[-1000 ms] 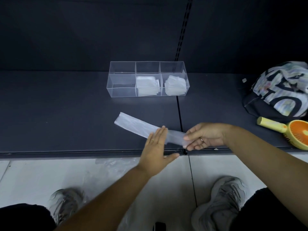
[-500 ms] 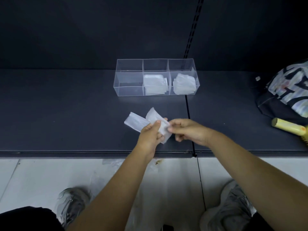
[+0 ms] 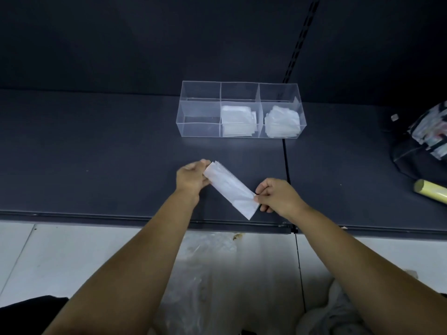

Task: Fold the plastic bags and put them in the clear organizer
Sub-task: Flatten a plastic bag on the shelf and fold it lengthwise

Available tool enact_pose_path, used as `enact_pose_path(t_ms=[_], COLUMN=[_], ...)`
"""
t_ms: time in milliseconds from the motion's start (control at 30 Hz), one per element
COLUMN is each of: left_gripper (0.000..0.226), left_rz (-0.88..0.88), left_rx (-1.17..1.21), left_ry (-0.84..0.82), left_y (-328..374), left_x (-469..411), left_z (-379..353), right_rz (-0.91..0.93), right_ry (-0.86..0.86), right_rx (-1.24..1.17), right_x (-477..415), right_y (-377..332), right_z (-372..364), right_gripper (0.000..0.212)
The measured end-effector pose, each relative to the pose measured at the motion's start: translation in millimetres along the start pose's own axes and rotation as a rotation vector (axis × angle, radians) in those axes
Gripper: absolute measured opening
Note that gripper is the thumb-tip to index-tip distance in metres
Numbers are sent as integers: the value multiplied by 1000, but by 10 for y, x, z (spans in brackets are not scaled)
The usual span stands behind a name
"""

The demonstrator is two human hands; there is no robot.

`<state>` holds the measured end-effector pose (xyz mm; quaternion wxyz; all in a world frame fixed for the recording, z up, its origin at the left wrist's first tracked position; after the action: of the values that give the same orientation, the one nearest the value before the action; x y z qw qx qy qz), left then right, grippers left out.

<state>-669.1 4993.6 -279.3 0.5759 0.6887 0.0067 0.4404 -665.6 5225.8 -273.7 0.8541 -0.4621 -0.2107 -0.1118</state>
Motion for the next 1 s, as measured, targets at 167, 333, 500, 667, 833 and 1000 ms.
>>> enact_pose_path(t_ms=[167,333,500,667,833,1000], left_gripper=[26,74,63,26,29,34], left_rz=[-1003,-1048,-1077,-1055,-744,-313], left_rx=[-605,-959,-929,-815,-690,-455], left_ry=[84,-511,-436,-305,-343,-320], left_y=[470,-413,-435,-166,-81,-166], left_x=[609,1070,1051,1046,702,335], left_z=[-21,-301,-277,-226,-274,-250], right_rz=[10,-11,-220,-110,146,114], right_ry=[17,-1,-137,-107,-111,41], right_rx=[-55,-90,-316,-265,-85,-111], right_x=[43,94,225,260,176,3], right_y=[24,-18,-15,-247,-426,-308], right_z=[21,35,-2,103,-4,-189], right_gripper=[11,9,4,21,55,29])
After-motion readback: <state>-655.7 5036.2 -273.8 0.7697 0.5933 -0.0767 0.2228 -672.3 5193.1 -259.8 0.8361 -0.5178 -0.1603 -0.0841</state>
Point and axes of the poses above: each hand's wrist, its own x-axis away from the middle knuckle, its own z-axis out of the back of the hand, y = z × x, the point moved 8 cm from there along -x, towards the middle knuckle, and after that the axes turned 10 degrees about y, right-handed, at the moved point
